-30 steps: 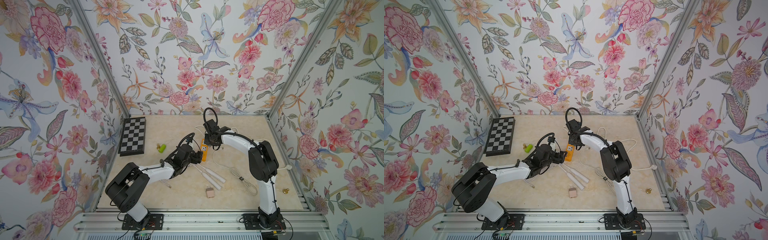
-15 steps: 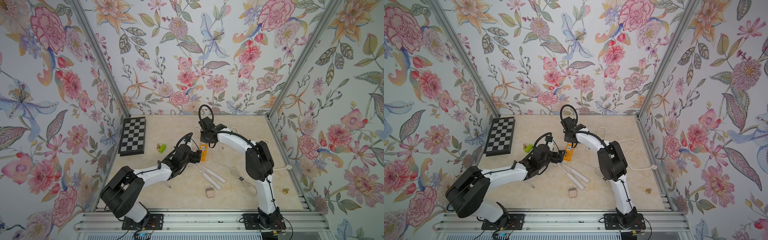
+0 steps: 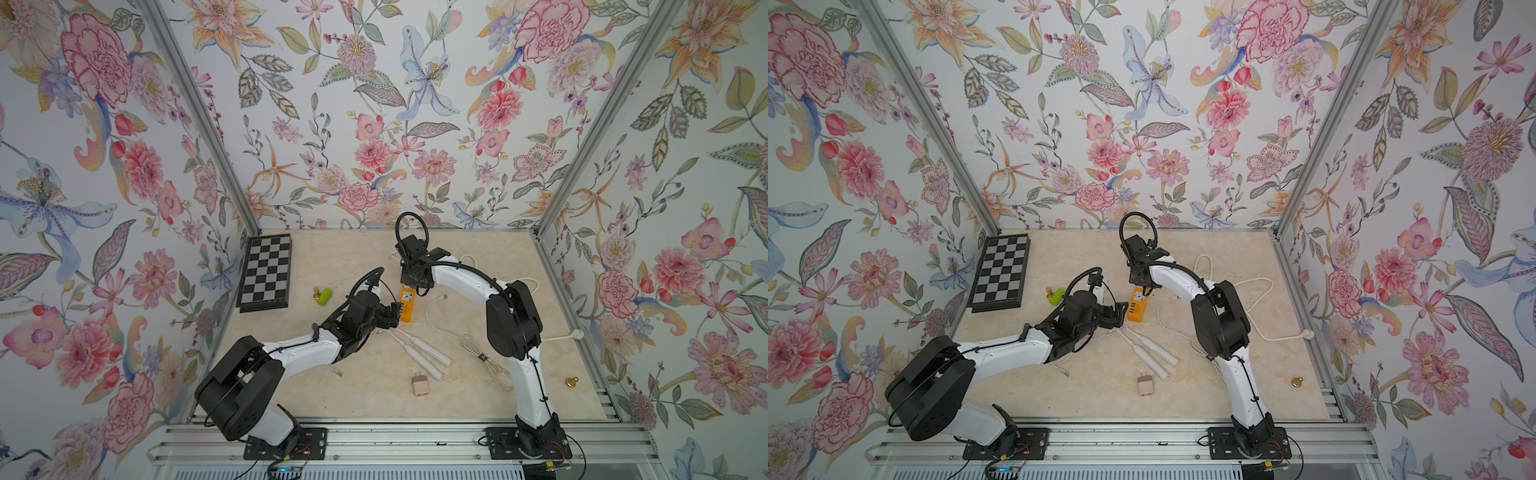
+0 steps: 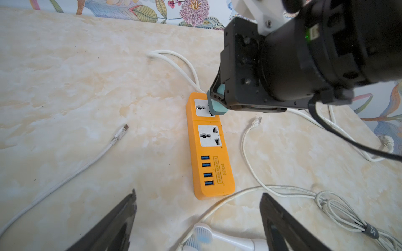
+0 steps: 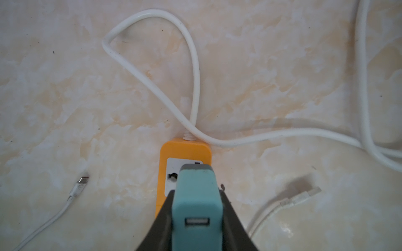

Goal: Charge the electric toothbrush
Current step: Insert the plug into the socket.

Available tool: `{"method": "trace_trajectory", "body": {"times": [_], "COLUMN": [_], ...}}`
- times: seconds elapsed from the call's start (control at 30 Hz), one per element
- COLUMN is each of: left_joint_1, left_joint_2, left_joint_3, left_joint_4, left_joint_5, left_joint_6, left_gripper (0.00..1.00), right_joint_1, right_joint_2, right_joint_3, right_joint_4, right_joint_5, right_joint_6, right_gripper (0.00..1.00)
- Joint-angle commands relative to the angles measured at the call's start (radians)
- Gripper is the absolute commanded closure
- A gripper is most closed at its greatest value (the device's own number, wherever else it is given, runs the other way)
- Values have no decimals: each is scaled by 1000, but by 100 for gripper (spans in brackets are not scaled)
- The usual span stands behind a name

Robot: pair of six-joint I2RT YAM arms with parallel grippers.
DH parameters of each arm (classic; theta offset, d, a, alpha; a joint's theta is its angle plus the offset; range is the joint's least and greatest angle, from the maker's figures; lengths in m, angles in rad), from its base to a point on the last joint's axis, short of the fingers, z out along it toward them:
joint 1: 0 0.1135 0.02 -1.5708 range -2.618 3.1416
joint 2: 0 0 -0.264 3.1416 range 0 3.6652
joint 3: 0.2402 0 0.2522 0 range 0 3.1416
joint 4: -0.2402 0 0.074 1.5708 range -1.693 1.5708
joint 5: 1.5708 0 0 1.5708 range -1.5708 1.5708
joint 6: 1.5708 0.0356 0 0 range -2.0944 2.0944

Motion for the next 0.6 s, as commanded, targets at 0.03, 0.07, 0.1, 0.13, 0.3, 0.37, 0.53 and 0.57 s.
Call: {"method": "trace_trajectory", "body": {"times": [0.03, 0.07, 0.1, 0.13, 0.3, 0.37, 0.53, 0.57], "left_joint_1": [8, 8, 8, 8, 8, 8, 7, 6], "left_joint_2": [-28, -30, -31, -33, -40, -45, -65, -68], "left_joint_3": [-13, -14, -15, -17, -27, -32, -61, -65], "left_joint_4": [-21, -24, -27, -28, -34, -40, -22, -14], "left_joint_5": [-32, -32, -32, -33, -35, -32, -11, -9], "left_joint_6": [19, 18, 19, 18, 14, 9, -23, -29], "left_gripper": [10, 10, 10, 10, 10, 10, 11, 11], "right_joint_1": [-13, -16, -21, -25, -33, -39, -62, -62], "right_joint_2": [75, 82, 91, 101, 114, 98, 51, 56], "right_joint_3": [40, 40, 40, 41, 56, 62, 47, 50], "right_joint_4": [-78, -78, -78, -79, -122, -157, -204, -207], "right_joint_5": [-26, -40, -61, -86, -75, -31, 35, 30], "right_joint_6": [45, 49, 52, 55, 30, 4, -40, -47], "right_gripper": [90, 90, 90, 90, 89, 89, 88, 87]}}
